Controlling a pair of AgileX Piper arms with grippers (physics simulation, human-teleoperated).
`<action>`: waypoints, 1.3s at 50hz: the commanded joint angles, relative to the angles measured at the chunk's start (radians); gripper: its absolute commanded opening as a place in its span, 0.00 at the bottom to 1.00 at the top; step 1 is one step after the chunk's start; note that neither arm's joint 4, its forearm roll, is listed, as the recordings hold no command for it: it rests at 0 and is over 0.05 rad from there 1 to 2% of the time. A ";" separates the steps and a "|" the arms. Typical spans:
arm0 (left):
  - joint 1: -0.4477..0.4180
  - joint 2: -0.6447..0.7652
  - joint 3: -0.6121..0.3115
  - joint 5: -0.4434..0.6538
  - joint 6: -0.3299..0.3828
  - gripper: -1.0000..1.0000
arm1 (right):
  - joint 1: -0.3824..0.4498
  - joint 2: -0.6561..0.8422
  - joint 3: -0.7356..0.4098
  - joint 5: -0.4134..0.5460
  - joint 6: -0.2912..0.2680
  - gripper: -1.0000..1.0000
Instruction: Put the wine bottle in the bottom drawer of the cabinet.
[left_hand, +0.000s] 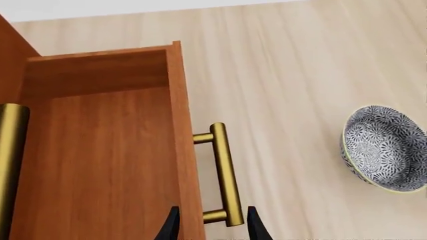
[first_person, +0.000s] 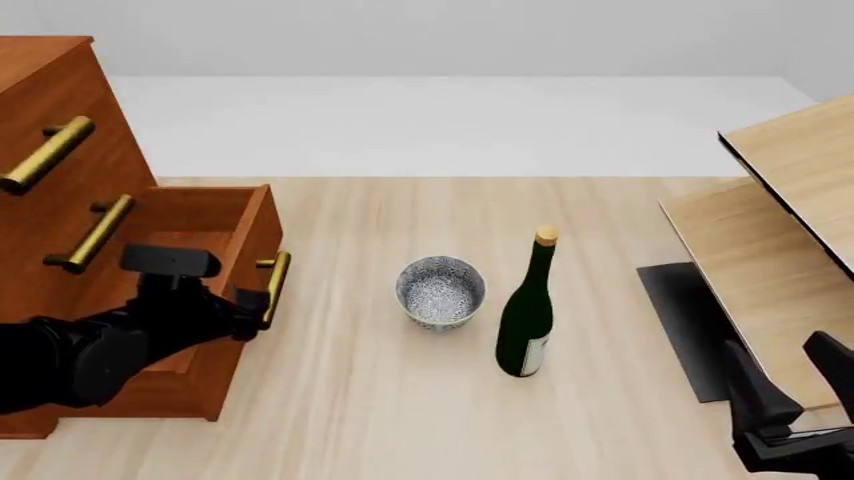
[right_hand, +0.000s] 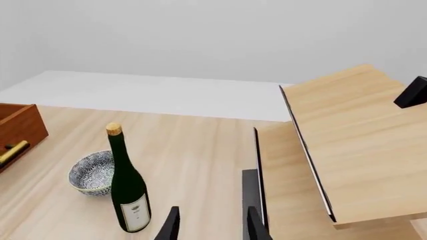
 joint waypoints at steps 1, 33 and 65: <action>-0.022 0.007 0.010 -0.010 -0.019 1.00 | 0.004 0.013 0.000 -0.010 -0.001 1.00; -0.084 0.030 0.021 -0.038 -0.059 1.00 | 0.013 -0.001 0.000 0.004 -0.002 1.00; -0.181 0.049 0.029 -0.052 -0.082 1.00 | 0.028 0.027 0.000 -0.018 -0.005 1.00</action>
